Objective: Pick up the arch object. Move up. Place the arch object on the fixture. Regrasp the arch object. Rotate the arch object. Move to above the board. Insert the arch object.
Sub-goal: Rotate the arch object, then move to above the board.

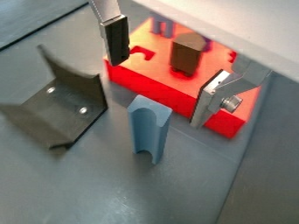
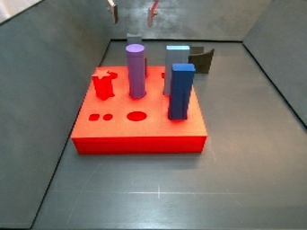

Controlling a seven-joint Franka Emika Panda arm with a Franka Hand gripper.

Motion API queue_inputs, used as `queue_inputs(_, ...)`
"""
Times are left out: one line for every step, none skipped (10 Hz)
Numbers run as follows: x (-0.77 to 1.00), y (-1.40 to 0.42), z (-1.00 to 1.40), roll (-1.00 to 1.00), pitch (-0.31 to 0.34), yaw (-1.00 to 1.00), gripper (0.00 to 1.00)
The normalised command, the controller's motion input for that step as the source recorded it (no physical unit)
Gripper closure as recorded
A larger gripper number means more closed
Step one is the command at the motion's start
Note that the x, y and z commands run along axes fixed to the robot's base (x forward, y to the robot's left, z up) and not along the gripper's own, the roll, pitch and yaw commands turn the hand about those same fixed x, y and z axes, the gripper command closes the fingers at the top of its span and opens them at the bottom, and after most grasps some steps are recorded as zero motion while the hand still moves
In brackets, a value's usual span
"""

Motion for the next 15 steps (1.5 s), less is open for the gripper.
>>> queue_inputs(0.04,0.0,-0.03,-0.08,0.021,0.71,0.0)
queue_inputs(0.04,0.0,-0.02,-0.08,0.02,0.42,0.0)
queue_inputs(0.04,0.0,-0.02,-0.08,0.02,0.32,0.0)
queue_inputs(0.0,0.0,-1.0,-0.08,0.02,0.18,0.0)
queue_inputs(0.01,0.0,-1.0,-0.08,0.011,0.12,0.0)
queue_inputs(0.02,0.0,-1.0,-0.07,-0.021,0.08,0.0)
queue_inputs(0.02,0.0,-1.0,-0.07,-0.026,0.06,0.0)
queue_inputs(0.03,0.0,-0.79,-0.07,-0.036,0.05,0.0)
queue_inputs(0.03,0.0,-0.68,-0.06,-0.042,0.05,0.0)
queue_inputs(0.03,0.0,-0.48,-0.06,-0.039,0.04,0.0)
queue_inputs(0.03,0.0,-0.38,-0.06,-0.037,0.04,0.0)
queue_inputs(0.04,0.0,-0.18,-0.06,-0.031,0.04,0.0)
queue_inputs(0.0,0.0,0.0,-0.05,-0.023,0.04,1.0)
queue_inputs(-0.09,-0.16,1.0,0.25,-0.003,0.03,1.0)
queue_inputs(-0.09,-0.16,1.0,0.25,0.003,0.03,1.0)
